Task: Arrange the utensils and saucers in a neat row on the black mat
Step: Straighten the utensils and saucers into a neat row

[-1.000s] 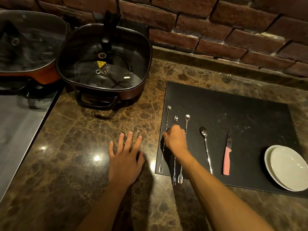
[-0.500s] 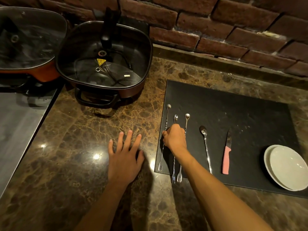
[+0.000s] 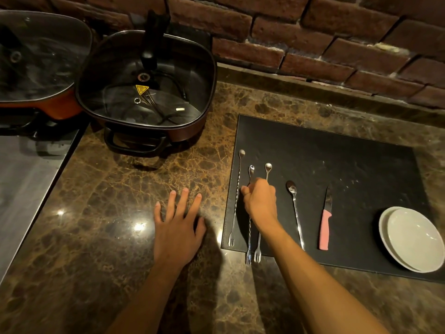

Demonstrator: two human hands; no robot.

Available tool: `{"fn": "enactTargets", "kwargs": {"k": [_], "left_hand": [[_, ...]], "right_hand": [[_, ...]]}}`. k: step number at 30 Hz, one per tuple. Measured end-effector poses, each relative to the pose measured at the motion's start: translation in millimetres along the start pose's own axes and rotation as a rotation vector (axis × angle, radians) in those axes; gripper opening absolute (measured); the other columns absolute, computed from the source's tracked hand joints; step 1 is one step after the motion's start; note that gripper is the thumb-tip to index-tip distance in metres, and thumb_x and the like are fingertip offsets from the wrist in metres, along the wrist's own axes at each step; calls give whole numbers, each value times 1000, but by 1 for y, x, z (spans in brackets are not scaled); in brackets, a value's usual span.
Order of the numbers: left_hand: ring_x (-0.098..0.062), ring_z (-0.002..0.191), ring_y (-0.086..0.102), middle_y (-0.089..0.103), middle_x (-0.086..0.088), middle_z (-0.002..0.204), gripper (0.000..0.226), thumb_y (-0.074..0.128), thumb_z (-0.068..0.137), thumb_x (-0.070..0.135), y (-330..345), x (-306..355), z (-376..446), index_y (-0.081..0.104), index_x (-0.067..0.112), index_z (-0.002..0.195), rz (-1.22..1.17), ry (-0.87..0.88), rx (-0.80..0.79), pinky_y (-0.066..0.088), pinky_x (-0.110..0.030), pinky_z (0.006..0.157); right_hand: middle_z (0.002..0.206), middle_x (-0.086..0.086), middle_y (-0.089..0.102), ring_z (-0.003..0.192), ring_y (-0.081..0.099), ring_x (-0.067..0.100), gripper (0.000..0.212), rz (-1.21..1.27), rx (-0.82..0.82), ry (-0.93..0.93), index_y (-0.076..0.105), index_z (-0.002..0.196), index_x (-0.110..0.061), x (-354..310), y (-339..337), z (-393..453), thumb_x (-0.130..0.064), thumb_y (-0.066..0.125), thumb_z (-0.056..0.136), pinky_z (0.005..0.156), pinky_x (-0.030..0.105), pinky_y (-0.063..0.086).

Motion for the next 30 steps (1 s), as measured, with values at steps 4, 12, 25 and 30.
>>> {"fn": "enactTargets", "kwargs": {"k": [4,12,25,30], "left_hand": [[-32,159,24,30,-5,170,60,30,103,51,0,0,0,34,32,160,-3,-3,-2,20,-64,123],[-33,157,27,31,-6,170,61,31,102,51,0,-1,0,34,31,160,8,-2,-1,23,-65,121],[-32,158,25,30,-5,170,60,31,103,49,-1,-1,0,36,30,159,-10,-8,3,21,-64,122],[-33,158,26,31,-6,170,59,33,102,48,-2,-1,0,38,29,158,-22,-7,5,20,-65,122]], "right_hand": [[109,21,61,100,61,44,20,-137,-38,57,57,89,-7,18,-3,-10,-26,58,94,71,40,46],[101,19,61,89,63,43,14,-126,-93,65,54,78,-8,27,7,-14,-14,54,90,69,41,52],[107,18,59,94,61,39,15,-74,-84,42,61,96,-4,12,8,16,-19,56,94,71,38,47],[104,18,61,92,61,37,15,-61,-89,46,61,95,-5,13,8,16,-19,56,95,71,37,45]]}}
Point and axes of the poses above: each hand's wrist, its own z-axis towards the middle knuckle, its own y-axis out of the palm, x = y × z, the point moved 10 cm from there along z, towards the middle knuckle
